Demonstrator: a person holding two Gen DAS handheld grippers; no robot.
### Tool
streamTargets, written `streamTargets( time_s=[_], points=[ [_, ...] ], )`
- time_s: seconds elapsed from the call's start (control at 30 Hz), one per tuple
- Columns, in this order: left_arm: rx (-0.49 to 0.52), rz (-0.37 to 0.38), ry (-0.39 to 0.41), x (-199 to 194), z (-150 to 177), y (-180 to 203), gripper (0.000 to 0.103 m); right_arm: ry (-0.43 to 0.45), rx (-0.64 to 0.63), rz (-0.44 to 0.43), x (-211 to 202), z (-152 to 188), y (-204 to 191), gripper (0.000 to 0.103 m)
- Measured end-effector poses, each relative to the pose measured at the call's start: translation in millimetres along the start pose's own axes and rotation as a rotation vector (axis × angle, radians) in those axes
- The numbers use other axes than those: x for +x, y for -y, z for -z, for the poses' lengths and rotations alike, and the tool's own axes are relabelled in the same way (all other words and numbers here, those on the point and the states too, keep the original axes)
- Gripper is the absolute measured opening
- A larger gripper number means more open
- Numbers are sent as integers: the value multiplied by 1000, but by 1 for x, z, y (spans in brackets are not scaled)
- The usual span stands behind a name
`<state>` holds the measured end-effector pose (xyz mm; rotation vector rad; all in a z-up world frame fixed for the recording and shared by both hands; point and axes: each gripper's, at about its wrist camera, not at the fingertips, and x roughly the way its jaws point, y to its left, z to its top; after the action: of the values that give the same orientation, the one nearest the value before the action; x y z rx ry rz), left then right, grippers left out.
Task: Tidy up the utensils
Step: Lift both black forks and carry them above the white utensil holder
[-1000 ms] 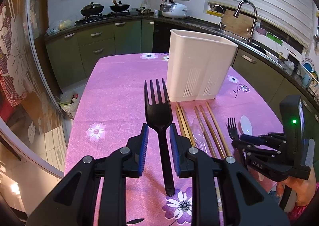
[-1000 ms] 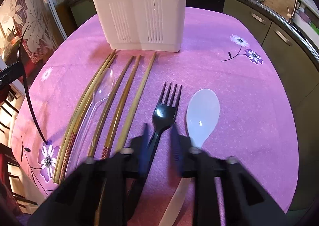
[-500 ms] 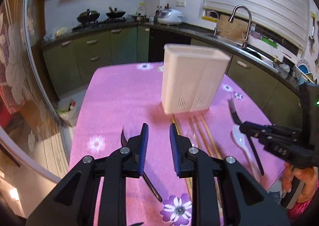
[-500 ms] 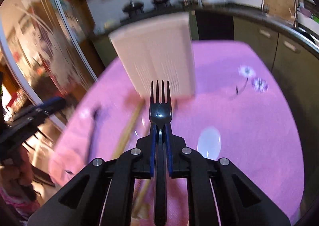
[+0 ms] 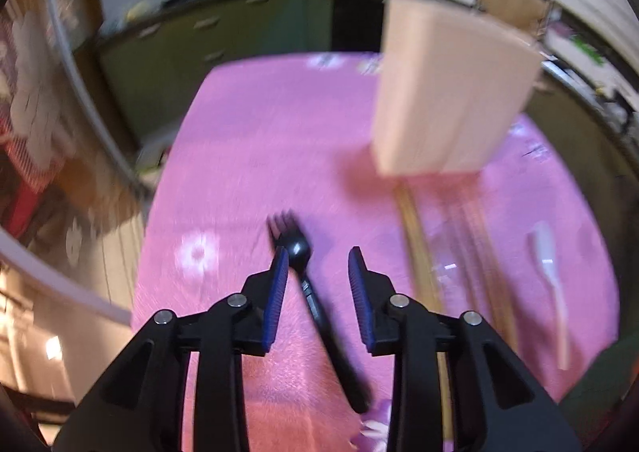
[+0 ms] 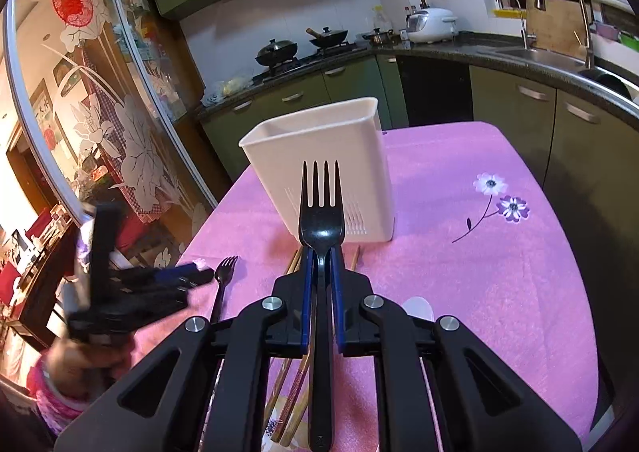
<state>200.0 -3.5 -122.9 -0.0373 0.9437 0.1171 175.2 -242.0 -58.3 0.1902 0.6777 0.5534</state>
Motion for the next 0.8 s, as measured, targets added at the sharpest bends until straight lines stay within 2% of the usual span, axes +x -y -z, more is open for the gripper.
streamTargets(
  time_s=[0.13, 0.37, 0.43, 0.47, 0.53, 0.63, 0.8],
  points=[
    [-42, -77, -43, 26, 6, -7, 40, 1, -4, 3, 1, 3, 2, 10],
    [-77, -76, -60, 43, 2, -8, 40, 8, 3, -8, -1, 2, 5, 10],
    [-86, -50, -61, 43, -1, -9, 30, 7, 5, -10, -2, 1, 6, 10],
    [-85, -47, -58, 43, -2, -9, 20, 7, 5, -11, -2, 1, 7, 10],
    [-92, -9, -49, 41, 0, -11, 20, 11, 6, -10, -4, 1, 7, 10],
    [-68, 6, -14, 32, 1, -8, 20, 17, 8, -10, -6, 0, 8, 10],
    [-31, 69, 93, -18, -9, -1, 18, 30, 7, -16, -10, -2, 6, 10]
  ],
)
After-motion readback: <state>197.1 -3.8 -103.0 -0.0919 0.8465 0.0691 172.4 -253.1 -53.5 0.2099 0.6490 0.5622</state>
